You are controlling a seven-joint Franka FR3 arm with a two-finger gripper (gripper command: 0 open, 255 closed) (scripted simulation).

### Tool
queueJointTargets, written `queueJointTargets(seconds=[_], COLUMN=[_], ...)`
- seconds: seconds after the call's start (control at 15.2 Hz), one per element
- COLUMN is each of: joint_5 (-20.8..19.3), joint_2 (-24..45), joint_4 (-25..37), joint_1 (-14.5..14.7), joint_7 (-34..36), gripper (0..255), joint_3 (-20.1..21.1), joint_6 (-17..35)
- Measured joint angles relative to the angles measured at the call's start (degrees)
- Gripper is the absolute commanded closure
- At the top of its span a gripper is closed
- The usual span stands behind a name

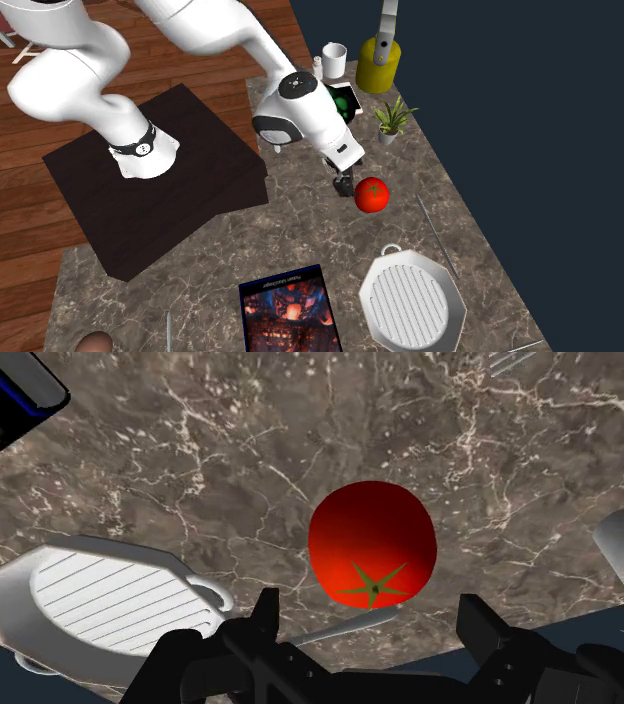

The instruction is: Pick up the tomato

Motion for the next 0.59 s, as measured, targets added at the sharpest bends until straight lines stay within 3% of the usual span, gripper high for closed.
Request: queueJointTargets(seconds=[0.26, 0.59], joint_5=[-0.7, -0.9], joint_2=[6.1, 10.0], joint_4=[4.9, 6.5], joint_1=[2.9, 3.2], joint_7=[0.5, 0.4], gripper=[0, 0], joint_3=[-1.3, -1.6], joint_6=[3.2, 5.8])
